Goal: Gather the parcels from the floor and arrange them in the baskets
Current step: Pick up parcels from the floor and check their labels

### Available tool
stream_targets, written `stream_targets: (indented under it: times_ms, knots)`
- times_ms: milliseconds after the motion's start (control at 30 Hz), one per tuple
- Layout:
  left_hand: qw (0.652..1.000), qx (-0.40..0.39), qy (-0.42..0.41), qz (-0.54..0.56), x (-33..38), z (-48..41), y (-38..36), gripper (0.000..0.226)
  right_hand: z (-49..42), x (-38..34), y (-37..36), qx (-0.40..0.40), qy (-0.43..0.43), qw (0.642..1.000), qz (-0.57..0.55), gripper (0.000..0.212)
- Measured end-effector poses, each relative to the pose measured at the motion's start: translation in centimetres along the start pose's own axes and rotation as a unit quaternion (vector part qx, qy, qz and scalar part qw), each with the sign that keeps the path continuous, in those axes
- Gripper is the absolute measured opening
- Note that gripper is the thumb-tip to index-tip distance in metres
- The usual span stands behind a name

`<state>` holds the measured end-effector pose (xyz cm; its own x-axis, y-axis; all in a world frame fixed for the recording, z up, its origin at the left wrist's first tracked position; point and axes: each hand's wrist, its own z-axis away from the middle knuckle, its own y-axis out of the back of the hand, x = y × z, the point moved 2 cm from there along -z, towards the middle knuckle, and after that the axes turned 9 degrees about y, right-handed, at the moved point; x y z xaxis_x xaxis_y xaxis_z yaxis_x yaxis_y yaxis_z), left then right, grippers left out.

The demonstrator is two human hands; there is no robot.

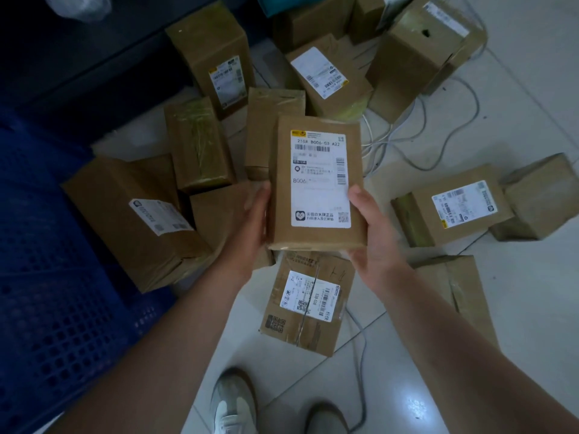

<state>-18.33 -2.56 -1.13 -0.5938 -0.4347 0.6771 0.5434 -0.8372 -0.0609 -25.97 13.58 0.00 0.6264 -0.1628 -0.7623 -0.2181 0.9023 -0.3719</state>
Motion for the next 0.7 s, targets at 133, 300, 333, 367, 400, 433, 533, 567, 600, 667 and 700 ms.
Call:
stream_targets:
  times_ms: [133,300,333,367,400,433,533,567,600,667,700]
  knots:
    - [0.998,-0.047,0.035,-0.015,-1.3,1.6,-0.1,0.067,1.9,1.1,0.3,0.002,-0.020,1.000,-0.014,0.039]
    - [0.999,0.014,0.037,-0.008,-2.4,3.6,-0.4,0.085,4.0,2.4,1.6,0.020,-0.009,1.000,0.016,0.028]
    - [0.999,0.024,0.026,-0.012,-2.5,4.3,-0.6,0.077,4.1,2.6,1.9,0.029,-0.002,0.999,0.033,0.031]
    - [0.999,0.035,0.012,-0.019,-2.7,4.8,-0.9,0.064,4.3,2.8,2.2,0.045,0.004,0.998,0.054,0.035]
    - [0.999,0.044,-0.011,-0.028,-2.8,5.2,-1.2,0.046,4.3,2.8,2.6,0.069,0.010,0.995,0.076,0.038]
    - [0.997,0.051,-0.035,-0.038,-2.7,5.7,-1.5,0.029,4.4,2.9,2.8,0.091,0.011,0.992,0.090,0.040]
    - [0.990,0.062,-0.092,-0.084,-2.9,6.3,-2.1,0.006,4.9,3.2,3.6,0.112,-0.017,0.992,0.056,0.032]
    - [0.987,0.062,-0.104,-0.105,-3.0,6.5,-2.3,0.007,5.4,3.3,3.8,0.116,-0.042,0.992,0.024,0.037]
    - [0.985,0.057,-0.110,-0.120,-3.4,6.6,-2.4,0.017,5.9,3.5,4.1,0.118,-0.063,0.991,-0.004,0.045]
    - [0.983,0.053,-0.095,-0.146,-3.9,6.8,-3.0,0.047,6.7,4.0,4.8,0.091,-0.089,0.992,-0.018,0.052]
    - [0.981,0.065,-0.072,-0.171,-4.0,6.9,-3.2,0.069,7.0,4.2,4.9,0.075,-0.100,0.992,-0.023,0.051]
